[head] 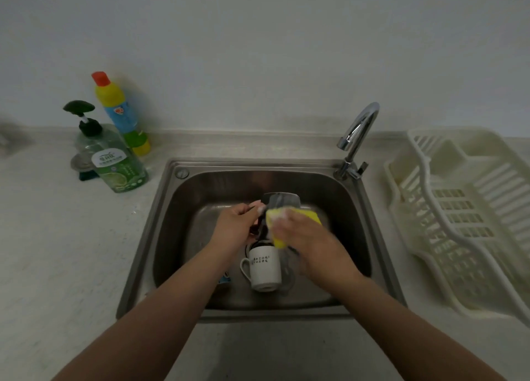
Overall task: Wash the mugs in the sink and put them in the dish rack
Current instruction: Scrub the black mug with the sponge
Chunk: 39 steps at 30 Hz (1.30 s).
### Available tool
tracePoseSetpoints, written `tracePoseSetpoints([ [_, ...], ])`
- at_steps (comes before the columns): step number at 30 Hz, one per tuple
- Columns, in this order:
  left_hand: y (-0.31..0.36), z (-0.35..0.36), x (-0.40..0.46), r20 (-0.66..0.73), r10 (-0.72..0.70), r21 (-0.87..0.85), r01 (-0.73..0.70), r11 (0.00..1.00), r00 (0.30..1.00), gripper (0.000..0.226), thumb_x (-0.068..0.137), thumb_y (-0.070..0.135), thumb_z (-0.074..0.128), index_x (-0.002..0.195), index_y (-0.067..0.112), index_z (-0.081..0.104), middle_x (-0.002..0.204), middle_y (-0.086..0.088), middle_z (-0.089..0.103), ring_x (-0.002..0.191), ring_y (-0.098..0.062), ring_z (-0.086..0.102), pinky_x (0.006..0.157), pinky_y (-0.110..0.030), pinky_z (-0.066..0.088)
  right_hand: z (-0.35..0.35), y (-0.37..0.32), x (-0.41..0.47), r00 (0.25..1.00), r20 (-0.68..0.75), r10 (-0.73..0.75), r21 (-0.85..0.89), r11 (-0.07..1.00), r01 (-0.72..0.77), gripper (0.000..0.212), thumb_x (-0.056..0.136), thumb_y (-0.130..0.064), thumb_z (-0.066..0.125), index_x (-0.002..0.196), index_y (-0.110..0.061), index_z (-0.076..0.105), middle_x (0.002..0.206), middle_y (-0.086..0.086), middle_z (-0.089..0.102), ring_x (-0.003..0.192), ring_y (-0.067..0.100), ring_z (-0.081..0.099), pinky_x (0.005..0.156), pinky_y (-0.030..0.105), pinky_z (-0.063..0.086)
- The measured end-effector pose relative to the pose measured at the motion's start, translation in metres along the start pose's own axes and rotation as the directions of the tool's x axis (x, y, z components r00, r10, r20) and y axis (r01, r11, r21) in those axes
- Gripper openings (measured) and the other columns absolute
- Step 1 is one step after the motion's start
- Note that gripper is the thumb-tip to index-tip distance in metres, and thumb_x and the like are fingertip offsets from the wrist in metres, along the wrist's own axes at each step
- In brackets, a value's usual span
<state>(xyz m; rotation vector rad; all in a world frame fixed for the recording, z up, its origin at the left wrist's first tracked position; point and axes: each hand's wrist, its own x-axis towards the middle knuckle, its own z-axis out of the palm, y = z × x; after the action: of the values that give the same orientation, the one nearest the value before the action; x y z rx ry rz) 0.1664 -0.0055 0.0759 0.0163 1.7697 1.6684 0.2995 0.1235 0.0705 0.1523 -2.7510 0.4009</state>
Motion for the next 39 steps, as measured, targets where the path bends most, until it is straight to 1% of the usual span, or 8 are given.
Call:
tracePoseSetpoints([
  [3,0.000,0.003,-0.001,-0.001,-0.057,0.013,0.057,0.998,0.998,0.021,0.094,0.028,0.064,0.111,0.015,0.068,0.095,-0.004,0.069,0.077,-0.013,0.067,0.057,-0.027,0.057,-0.006,0.005,0.013,0.950,-0.022,0.311,0.081,0.948,-0.308,0.075,0.074,0.013,0.068,0.140,-0.017,0.047,0.149,-0.006,0.037,0.141,0.012,0.029,0.112,0.046,0.037],
  [7,-0.003,0.000,0.002,-0.055,-0.045,0.126,0.052,0.991,0.997,0.023,0.094,0.029,0.064,0.111,0.013,0.068,0.102,-0.010,0.069,0.086,-0.021,0.066,0.072,-0.042,0.061,0.006,-0.012,-0.018,0.995,0.098,0.019,0.067,0.997,-0.025,0.076,0.055,0.010,0.083,0.126,-0.010,0.063,0.134,0.008,0.059,0.127,0.027,0.052,0.098,0.049,0.047],
  [12,-0.008,0.001,-0.001,-0.034,-0.094,0.028,0.095,0.995,0.995,0.029,0.094,0.030,0.064,0.117,0.012,0.065,0.108,-0.013,0.069,0.094,-0.025,0.069,0.075,-0.044,0.062,-0.005,0.007,0.002,0.929,-0.045,0.368,0.156,0.921,-0.357,0.067,0.077,0.011,0.065,0.137,-0.016,0.053,0.146,-0.001,0.047,0.137,0.009,0.031,0.111,0.042,0.038],
  [16,-0.006,-0.008,0.001,0.016,-0.055,-0.053,0.056,0.997,0.998,0.028,0.096,0.029,0.059,0.116,0.009,0.066,0.111,-0.016,0.070,0.093,-0.028,0.071,0.072,-0.038,0.062,-0.008,-0.016,-0.024,0.987,-0.012,0.160,0.134,0.978,-0.157,0.068,0.067,0.007,0.079,0.129,-0.014,0.060,0.137,0.003,0.056,0.132,0.017,0.043,0.103,0.047,0.043],
  [21,-0.004,-0.005,-0.006,0.103,-0.015,-0.106,0.026,0.994,0.995,0.033,0.098,0.030,0.055,0.116,0.003,0.064,0.107,-0.015,0.072,0.091,-0.026,0.073,0.076,-0.041,0.061,-0.017,0.003,0.008,0.878,-0.125,0.462,0.236,0.873,-0.426,0.065,0.086,0.008,0.056,0.142,-0.024,0.046,0.146,-0.018,0.031,0.137,0.001,0.026,0.114,0.028,0.029],
  [26,-0.002,-0.015,-0.005,0.129,-0.038,-0.172,0.060,0.983,0.991,0.028,0.100,0.028,0.052,0.104,0.004,0.066,0.103,-0.021,0.067,0.096,-0.033,0.071,0.088,-0.052,0.056,-0.009,-0.011,-0.038,0.959,-0.111,0.259,0.221,0.948,-0.230,0.050,0.088,-0.010,0.045,0.138,-0.019,0.050,0.143,-0.004,0.049,0.134,0.015,0.045,0.101,0.047,0.048],
  [33,0.005,-0.010,-0.009,0.238,-0.051,-0.256,0.113,0.960,0.970,0.042,0.101,0.028,0.048,0.121,-0.007,0.056,0.118,-0.026,0.065,0.105,-0.034,0.068,0.076,-0.042,0.060,-0.014,-0.012,-0.028,0.894,-0.173,0.414,0.340,0.877,-0.341,0.050,0.093,-0.007,0.045,0.141,-0.022,0.046,0.144,-0.005,0.046,0.136,0.006,0.041,0.110,0.027,0.038],
  [39,0.005,-0.004,-0.008,0.288,-0.141,-0.222,0.210,0.952,0.947,0.037,0.097,0.022,0.053,0.063,0.019,0.065,0.110,-0.022,0.061,0.119,-0.042,0.058,0.071,-0.040,0.062,-0.021,0.009,-0.008,0.870,-0.097,0.484,0.406,0.817,-0.409,0.060,0.090,0.007,0.050,0.141,-0.024,0.048,0.147,-0.006,0.044,0.136,0.007,0.041,0.110,0.035,0.039],
])
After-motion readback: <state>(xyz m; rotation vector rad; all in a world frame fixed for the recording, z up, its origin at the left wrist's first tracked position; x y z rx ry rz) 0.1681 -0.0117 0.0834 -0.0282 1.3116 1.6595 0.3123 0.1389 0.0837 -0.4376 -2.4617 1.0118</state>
